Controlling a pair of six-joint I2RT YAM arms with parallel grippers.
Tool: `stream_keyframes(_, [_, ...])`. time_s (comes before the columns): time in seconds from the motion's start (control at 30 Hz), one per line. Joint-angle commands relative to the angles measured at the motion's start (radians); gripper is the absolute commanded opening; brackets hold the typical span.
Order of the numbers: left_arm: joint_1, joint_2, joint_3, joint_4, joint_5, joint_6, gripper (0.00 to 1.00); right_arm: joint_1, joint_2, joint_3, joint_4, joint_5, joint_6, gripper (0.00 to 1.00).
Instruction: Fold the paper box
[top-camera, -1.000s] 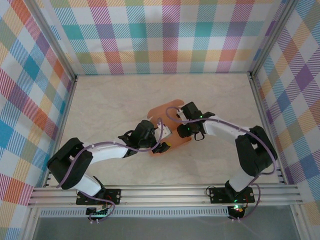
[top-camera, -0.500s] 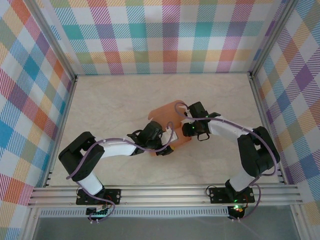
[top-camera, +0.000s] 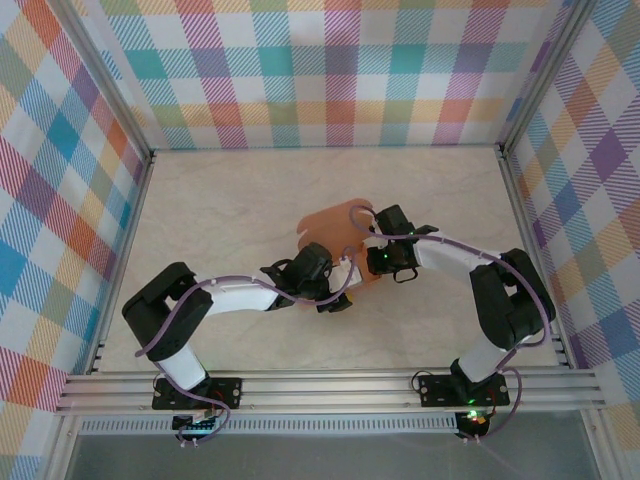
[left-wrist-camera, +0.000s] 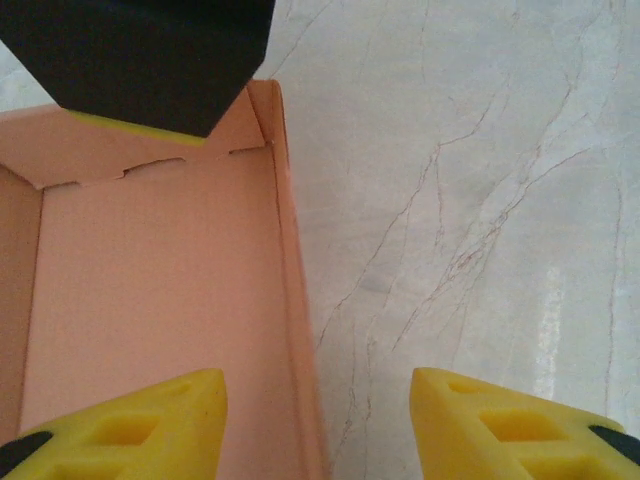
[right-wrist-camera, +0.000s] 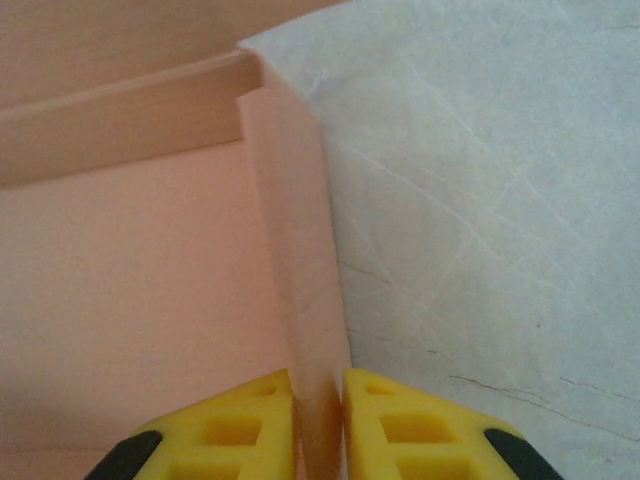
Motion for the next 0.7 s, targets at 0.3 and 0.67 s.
stream_keyframes(0.3, [0.000,0.060,0.039,0.006,-0.076,-0.059,0.44,0.005,0.017,0.023,-0.027,0.002,-0.014,0.19])
stream_keyframes(0.67, [0.031,0.149,0.103,0.007,-0.229,-0.226,0.35,0.015,0.027,0.038,-0.067,0.018,-0.045,0.18])
